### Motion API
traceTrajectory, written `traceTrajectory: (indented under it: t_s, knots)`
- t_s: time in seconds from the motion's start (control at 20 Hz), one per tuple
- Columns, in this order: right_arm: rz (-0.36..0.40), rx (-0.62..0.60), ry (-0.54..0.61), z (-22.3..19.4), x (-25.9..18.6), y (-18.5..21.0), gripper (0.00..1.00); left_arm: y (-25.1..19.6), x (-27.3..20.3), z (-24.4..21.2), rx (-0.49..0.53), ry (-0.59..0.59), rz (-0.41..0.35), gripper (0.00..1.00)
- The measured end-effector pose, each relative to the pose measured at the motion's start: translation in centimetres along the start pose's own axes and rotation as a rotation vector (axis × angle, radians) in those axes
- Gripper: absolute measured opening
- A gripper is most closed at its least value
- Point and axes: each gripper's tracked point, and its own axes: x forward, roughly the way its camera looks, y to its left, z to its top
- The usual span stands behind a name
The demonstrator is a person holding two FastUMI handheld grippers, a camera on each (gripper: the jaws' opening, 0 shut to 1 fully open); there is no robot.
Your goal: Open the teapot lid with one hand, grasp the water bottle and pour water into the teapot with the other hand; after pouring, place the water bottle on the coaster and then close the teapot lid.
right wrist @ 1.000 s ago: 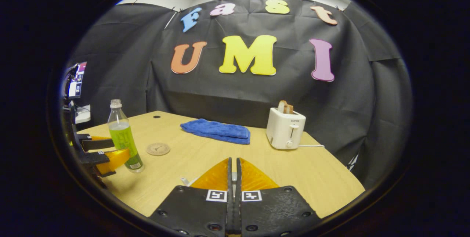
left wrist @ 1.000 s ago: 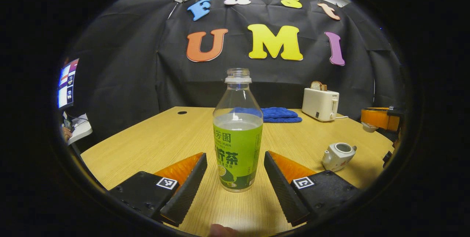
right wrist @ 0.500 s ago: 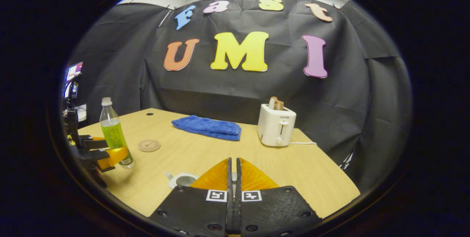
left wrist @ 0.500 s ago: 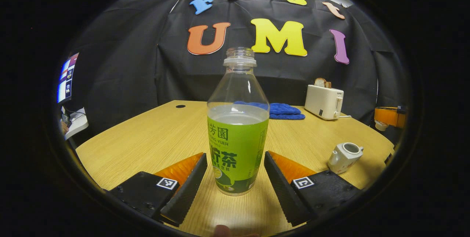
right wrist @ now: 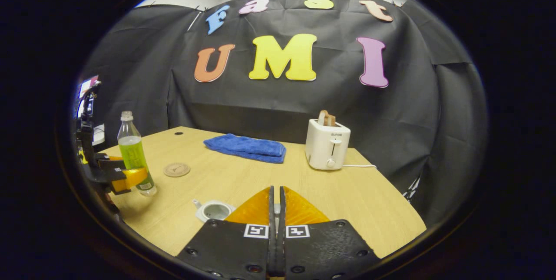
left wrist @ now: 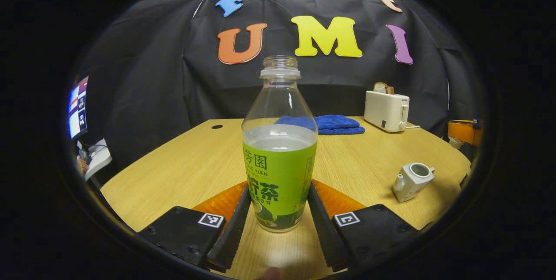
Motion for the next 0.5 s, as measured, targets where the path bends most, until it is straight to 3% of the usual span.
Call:
traceTrajectory:
  t_s: [0.5]
  knots:
    - [0.010,0.001,-0.011,-0.1,-0.9,-2.6,0.00,1.3,-2.0,4.0,0.519,-0.016,0.114,0.76]
